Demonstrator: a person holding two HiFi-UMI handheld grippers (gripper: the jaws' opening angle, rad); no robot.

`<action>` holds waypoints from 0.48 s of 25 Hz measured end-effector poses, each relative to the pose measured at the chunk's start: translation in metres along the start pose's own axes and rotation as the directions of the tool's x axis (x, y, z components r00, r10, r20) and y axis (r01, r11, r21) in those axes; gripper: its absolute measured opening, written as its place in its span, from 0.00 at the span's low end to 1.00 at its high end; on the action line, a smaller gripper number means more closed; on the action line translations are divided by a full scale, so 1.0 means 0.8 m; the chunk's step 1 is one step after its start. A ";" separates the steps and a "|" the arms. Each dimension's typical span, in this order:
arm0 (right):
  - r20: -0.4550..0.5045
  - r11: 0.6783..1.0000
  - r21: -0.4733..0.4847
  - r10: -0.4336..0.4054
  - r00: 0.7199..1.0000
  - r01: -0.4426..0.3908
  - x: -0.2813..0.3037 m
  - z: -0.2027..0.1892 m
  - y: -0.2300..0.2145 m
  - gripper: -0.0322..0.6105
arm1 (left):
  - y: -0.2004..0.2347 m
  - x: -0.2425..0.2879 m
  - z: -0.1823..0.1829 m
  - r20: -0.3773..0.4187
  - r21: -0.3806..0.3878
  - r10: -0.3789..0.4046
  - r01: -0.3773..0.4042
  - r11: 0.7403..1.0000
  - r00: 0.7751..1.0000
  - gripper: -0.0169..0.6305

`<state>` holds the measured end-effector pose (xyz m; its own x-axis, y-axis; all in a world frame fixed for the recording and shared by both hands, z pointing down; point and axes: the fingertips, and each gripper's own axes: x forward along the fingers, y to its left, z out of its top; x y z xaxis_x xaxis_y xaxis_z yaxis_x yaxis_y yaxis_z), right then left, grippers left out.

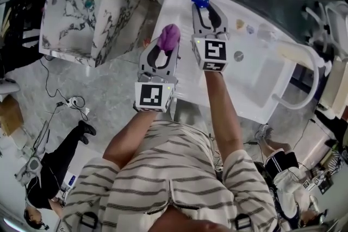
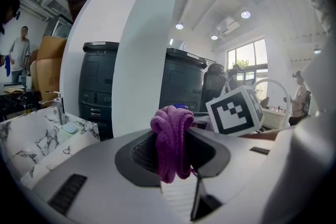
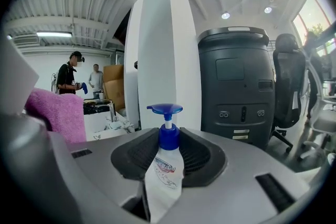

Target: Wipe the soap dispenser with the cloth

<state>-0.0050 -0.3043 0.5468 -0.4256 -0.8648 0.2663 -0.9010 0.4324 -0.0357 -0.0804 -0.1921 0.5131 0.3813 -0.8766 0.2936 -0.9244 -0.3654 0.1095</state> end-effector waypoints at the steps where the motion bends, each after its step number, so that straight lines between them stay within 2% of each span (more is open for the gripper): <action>1: 0.003 1.000 0.003 0.001 1.000 -0.001 -0.005 0.006 0.000 0.25 | -0.002 -0.002 0.003 0.005 0.002 -0.002 0.002 1.000 1.000 0.21; 9: 0.005 0.997 0.062 0.042 0.999 -0.042 -0.062 0.040 0.011 0.25 | -0.021 -0.030 0.023 0.026 0.028 -0.031 0.030 0.999 0.999 0.21; 12: 0.005 0.997 0.051 0.050 0.999 -0.051 -0.088 0.056 0.018 0.25 | -0.029 -0.042 0.030 0.032 0.038 -0.054 0.053 0.998 0.998 0.21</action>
<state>0.0083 -0.2482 0.4844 -0.4710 -0.8433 0.2589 -0.8814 0.4622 -0.0979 -0.0717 -0.1614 0.4777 0.4309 -0.8653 0.2563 -0.9019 -0.4228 0.0888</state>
